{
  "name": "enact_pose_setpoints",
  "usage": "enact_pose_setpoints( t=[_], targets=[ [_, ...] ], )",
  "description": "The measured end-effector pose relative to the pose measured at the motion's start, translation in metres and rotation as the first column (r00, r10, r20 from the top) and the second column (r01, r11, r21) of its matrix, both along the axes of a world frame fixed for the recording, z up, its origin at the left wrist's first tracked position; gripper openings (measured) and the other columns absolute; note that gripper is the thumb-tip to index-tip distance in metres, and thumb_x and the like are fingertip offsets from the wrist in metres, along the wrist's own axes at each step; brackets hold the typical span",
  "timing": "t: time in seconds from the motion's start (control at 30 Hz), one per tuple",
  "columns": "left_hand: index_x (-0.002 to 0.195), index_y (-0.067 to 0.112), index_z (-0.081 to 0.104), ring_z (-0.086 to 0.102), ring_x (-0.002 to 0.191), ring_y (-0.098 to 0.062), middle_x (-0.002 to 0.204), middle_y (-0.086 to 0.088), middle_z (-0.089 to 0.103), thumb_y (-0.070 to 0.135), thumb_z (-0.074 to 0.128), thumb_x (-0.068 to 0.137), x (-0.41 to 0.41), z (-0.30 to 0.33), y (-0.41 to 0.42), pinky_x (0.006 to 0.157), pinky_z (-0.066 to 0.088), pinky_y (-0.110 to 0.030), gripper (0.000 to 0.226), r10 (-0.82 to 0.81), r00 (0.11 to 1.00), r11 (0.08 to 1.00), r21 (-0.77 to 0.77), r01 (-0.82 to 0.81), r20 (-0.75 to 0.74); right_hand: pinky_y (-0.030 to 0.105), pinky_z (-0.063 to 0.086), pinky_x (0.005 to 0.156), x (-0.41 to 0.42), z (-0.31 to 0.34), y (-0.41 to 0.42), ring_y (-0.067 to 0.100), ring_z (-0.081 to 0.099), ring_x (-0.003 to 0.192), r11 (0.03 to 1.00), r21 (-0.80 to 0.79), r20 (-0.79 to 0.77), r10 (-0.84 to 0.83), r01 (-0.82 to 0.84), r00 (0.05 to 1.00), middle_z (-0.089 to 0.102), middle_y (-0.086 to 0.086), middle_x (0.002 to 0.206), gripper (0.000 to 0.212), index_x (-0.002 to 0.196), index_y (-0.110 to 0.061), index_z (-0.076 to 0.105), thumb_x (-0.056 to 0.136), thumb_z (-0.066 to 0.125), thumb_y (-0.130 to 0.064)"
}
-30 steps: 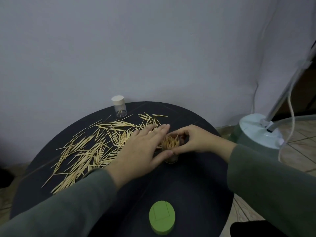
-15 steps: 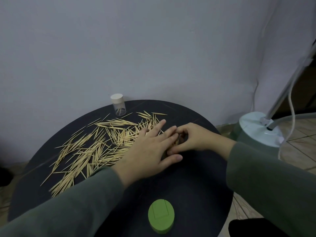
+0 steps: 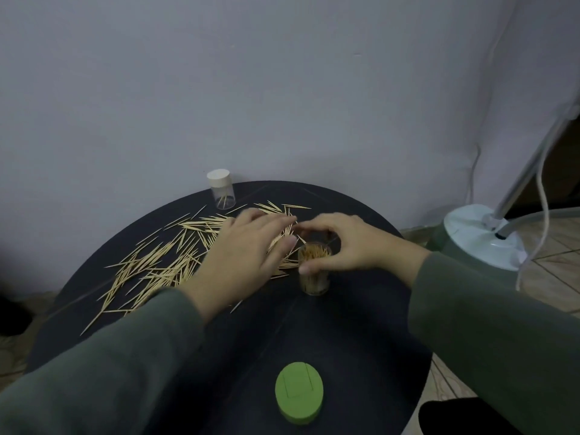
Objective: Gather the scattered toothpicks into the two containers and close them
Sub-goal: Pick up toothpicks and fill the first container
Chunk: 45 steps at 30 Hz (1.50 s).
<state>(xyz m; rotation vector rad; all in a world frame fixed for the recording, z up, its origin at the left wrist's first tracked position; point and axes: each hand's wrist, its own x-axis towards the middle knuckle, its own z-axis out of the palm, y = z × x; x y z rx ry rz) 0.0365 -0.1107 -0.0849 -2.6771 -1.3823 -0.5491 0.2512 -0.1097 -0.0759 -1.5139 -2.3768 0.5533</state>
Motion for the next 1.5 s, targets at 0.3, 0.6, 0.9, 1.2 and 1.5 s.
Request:
enact_pose_setpoints(
  t=[0.3,0.6,0.9,1.2,1.5],
  targets=[
    [0.12,0.038,0.06,0.051,0.106,-0.003,0.118,0.016,0.057,0.057,0.065,0.082,-0.058,0.001,0.026,0.095,0.047,-0.028,0.042,0.062,0.938,0.93,-0.322,-0.178,-0.341,0.05,0.024,0.106,-0.093,0.007,-0.009,0.02,0.047,0.119,0.877,0.397,0.6,-0.024,-0.272,0.799,0.059,-0.007,0.126,0.034,0.126,-0.031,0.06,0.093,0.058,-0.039],
    [0.124,0.036,0.06,0.054,0.11,-0.006,0.123,0.014,0.057,0.048,0.055,0.093,-0.071,-0.02,0.018,0.091,0.051,-0.028,0.034,0.086,0.933,0.962,-0.214,-0.169,-0.35,0.049,0.028,0.102,-0.121,-0.013,0.006,0.021,0.059,0.099,0.913,0.294,0.736,-0.028,-0.282,0.677,0.062,-0.004,0.093,0.011,0.098,-0.021,0.062,0.097,0.055,-0.029],
    [0.122,0.035,0.062,0.057,0.107,-0.006,0.118,0.014,0.058,0.043,0.048,0.097,-0.077,-0.026,0.017,0.085,0.052,-0.026,0.029,0.081,0.941,0.981,-0.139,-0.133,-0.33,0.047,0.027,0.101,-0.12,-0.018,0.016,0.02,0.059,0.095,0.928,0.288,0.722,-0.049,-0.235,0.69,0.053,-0.004,0.085,0.013,0.084,-0.023,0.052,0.098,0.051,-0.022],
    [0.113,0.029,0.065,0.059,0.102,-0.01,0.112,0.011,0.062,0.039,0.048,0.098,-0.075,-0.02,0.022,0.083,0.053,-0.028,0.024,0.177,0.939,0.97,-0.107,-0.217,-0.295,0.048,0.027,0.103,-0.116,-0.013,0.017,0.02,0.058,0.092,0.92,0.318,0.712,-0.07,-0.231,0.699,0.055,-0.004,0.085,0.013,0.084,-0.021,0.052,0.096,0.051,-0.018],
    [0.102,0.028,0.068,0.058,0.078,-0.008,0.09,0.01,0.064,0.043,0.051,0.097,-0.064,-0.016,0.024,0.064,0.047,-0.024,0.023,0.34,0.937,0.919,-0.182,-0.349,-0.078,0.049,0.029,0.102,-0.108,-0.007,0.02,0.018,0.057,0.087,0.901,0.406,0.62,-0.148,-0.154,0.77,0.06,-0.005,0.087,0.015,0.088,-0.022,0.062,0.096,0.05,-0.017]
  ],
)
